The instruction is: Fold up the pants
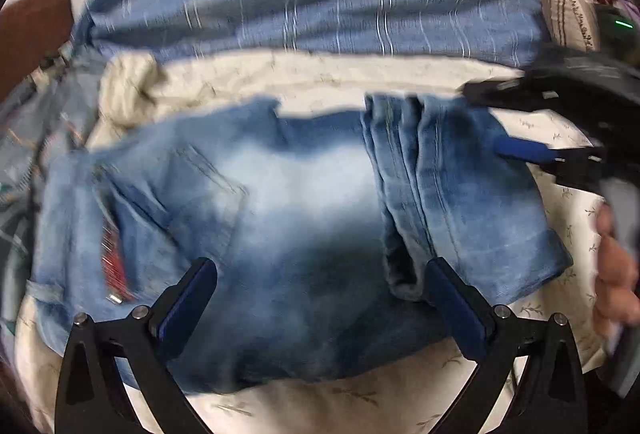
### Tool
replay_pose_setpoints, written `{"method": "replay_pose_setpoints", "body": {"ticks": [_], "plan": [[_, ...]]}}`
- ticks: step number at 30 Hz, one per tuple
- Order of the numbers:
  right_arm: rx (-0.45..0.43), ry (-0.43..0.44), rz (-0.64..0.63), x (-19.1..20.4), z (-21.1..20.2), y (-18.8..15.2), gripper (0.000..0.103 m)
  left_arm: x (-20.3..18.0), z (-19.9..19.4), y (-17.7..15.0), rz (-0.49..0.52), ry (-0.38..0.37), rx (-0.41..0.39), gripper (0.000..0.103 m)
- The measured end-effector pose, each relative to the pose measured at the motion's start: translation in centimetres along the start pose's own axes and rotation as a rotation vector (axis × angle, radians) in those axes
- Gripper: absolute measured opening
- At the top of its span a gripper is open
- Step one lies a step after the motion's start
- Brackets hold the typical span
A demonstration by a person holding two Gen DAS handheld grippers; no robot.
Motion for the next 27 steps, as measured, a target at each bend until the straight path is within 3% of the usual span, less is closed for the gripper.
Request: {"method": "replay_pose_setpoints", "body": {"ticks": [4,9,13,16,23,27], "plan": [[0.079,-0.098,-0.077,1.7,4.3,0.3,0.072,0.7,-1.7,0.3,0.064,0.052,-0.076,0.103],[0.039,-0.269,-0.234,4.4,6.2,0.0,0.077,1.9,-1.7,0.6,0.064,0.066,-0.064,0.103],[0.007,-0.237,-0.209,4.0,5.3,-0.1,0.080,3.5,-2.4,0.7,-0.001,0.078,-0.077,0.103],[-0.013,-0.136,-0.154,3.4,3.5,-0.5,0.080,4.7,-3.4,0.5,-0.052,0.099,-0.105,0.103],[-0.239,-0.093,-0.182,3.4,-3.1,-1.9,0.080,8.5,-6.0,-0.5,-0.183,0.162,-0.168,0.103],[-0.308,-0.055,-0.215,3.8,-6.3,-3.9,0.080,8.7,-7.4,-0.9,-0.171,0.220,-0.216,0.103]]}}
Point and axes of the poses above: each gripper's, at about its wrist camera, not at the fingertips, and z roughly the way its jaws point, x to its left, y to its top, the point moved 4 cm from there along z, roughly the way its jaws point, and after that the axes turned 13 degrees about -y, right-handed, at the moved point
